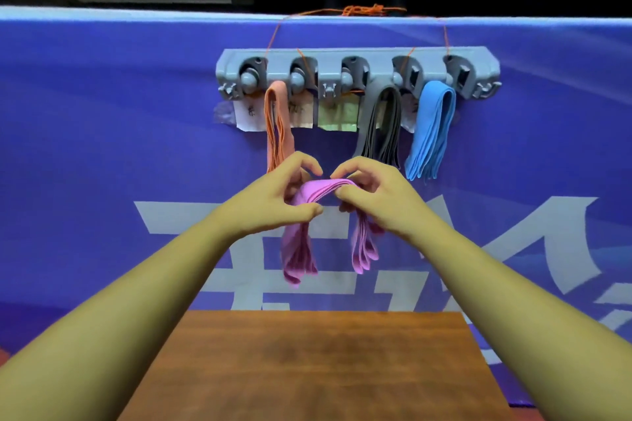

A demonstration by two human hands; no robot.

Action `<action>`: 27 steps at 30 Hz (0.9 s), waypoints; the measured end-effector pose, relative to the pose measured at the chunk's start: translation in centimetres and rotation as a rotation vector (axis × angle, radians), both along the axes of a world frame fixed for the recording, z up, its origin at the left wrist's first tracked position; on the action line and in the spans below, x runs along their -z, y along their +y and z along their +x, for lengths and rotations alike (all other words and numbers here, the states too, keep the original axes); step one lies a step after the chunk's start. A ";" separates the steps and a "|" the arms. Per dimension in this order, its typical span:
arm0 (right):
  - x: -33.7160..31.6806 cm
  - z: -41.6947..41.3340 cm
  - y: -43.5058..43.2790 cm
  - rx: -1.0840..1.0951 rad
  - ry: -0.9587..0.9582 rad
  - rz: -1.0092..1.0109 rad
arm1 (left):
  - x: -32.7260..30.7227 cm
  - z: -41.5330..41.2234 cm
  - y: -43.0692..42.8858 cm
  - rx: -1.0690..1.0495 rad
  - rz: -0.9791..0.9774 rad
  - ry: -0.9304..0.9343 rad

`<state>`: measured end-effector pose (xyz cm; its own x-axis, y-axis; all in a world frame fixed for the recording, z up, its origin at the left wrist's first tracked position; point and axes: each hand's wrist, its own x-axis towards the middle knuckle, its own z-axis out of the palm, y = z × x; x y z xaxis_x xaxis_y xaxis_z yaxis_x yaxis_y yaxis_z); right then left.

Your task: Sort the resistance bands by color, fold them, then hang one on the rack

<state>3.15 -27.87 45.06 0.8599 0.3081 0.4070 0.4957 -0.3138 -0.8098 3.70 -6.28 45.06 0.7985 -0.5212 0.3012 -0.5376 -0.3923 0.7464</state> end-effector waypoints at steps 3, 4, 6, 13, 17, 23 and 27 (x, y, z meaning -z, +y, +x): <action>-0.3 0.0 0.5 -0.013 0.024 -0.007 | -0.6 -0.4 0.5 -0.058 -0.199 0.029; -0.4 0.0 0.8 -0.012 0.013 -0.020 | -0.8 -0.5 0.8 -0.079 -0.213 0.021; -0.7 -0.1 1.6 -0.011 -0.015 -0.038 | -1.3 -0.7 1.5 -0.110 -0.223 0.008; -2.0 0.0 6.4 -0.050 -0.070 0.010 | -3.9 -1.2 4.8 -0.149 -0.291 -0.032; -3.5 0.3 9.2 -0.044 -0.126 0.037 | -5.5 -1.3 8.1 -0.138 -0.278 -0.057; -7.0 1.3 13.5 0.079 -0.217 0.048 | -7.6 0.1 12.3 -0.182 -0.285 -0.142; -8.4 2.7 15.9 0.230 -0.251 0.043 | -8.5 2.0 13.8 -0.232 -0.330 -0.190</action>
